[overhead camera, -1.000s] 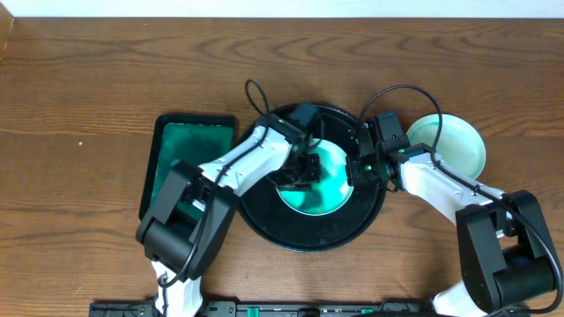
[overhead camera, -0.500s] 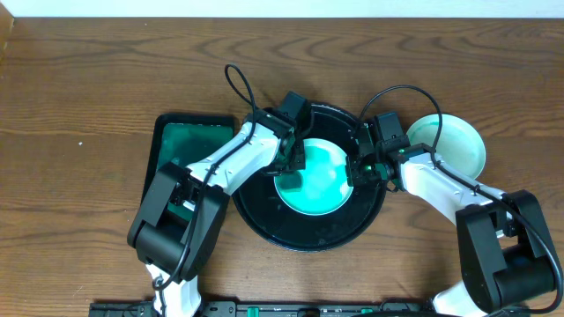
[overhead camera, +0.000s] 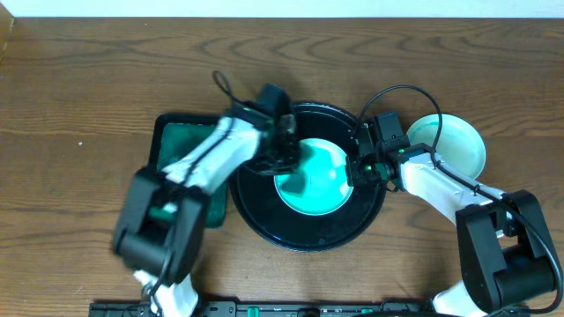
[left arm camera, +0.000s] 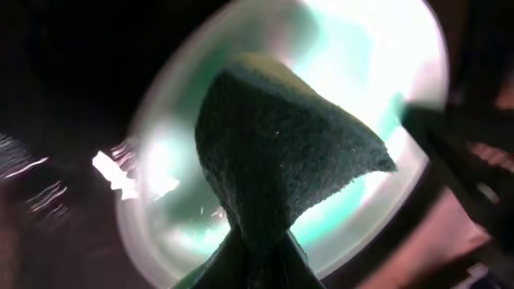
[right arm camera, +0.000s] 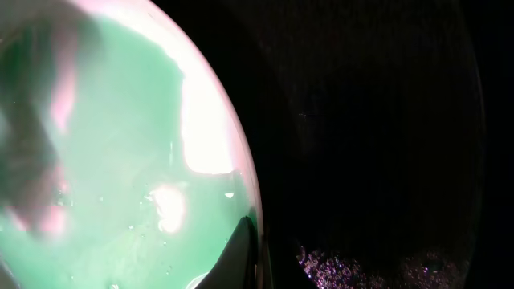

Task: Clean dirty plates on tray and stack at the side
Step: 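Return the left gripper and sponge to the basin, then lift the white plate with the right gripper and tilt it over the basin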

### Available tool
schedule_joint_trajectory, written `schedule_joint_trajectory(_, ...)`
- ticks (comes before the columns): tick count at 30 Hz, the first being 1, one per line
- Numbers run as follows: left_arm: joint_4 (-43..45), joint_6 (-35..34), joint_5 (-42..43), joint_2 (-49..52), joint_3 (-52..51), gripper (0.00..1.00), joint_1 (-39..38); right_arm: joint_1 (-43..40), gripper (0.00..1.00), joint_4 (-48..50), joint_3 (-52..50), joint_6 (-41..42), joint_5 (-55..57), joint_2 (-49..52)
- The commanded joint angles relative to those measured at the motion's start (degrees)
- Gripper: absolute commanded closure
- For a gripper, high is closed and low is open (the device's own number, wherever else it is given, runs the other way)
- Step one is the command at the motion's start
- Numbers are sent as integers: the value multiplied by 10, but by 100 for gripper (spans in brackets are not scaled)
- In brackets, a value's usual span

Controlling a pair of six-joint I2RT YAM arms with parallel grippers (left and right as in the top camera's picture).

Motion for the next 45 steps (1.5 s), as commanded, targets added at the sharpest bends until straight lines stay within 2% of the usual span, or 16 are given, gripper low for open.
schedule_joint_trajectory(1,-38,31,-49,-102,3,93,52,7,99,-5,-1,1,4,14)
schedule_joint_trajectory(7,-125,34,-272,-168,0,93,135,7,99,-5,-1,1,4,14)
schedule_joint_trajectory(11,-123,34,-344,-158,-24,93,172,7,99,-5,-1,1,4,14)
schedule_joint_trajectory(18,-85,4,-341,-125,-66,92,216,7,99,-5,-1,1,4,14)
schedule_joint_trajectory(21,-86,4,-320,-132,-65,78,226,7,99,-7,1,1,4,13)
schedule_joint_trajectory(27,-110,4,-269,-183,-57,62,243,13,99,-60,49,-7,5,-27)
schedule_joint_trajectory(29,-117,4,-257,-214,-54,51,251,21,99,-82,82,-19,11,-45)
schedule_joint_trajectory(34,-127,4,-217,-320,-54,43,264,75,99,-119,188,-53,78,-60)
schedule_joint_trajectory(38,-136,4,-203,-398,-54,36,264,127,99,-56,229,-66,108,-60)
schedule_joint_trajectory(40,-144,4,-202,-430,-54,31,264,155,99,7,232,-66,110,-59)
schedule_joint_trajectory(45,-163,4,-202,-496,-54,28,264,221,99,169,231,-79,129,-25)
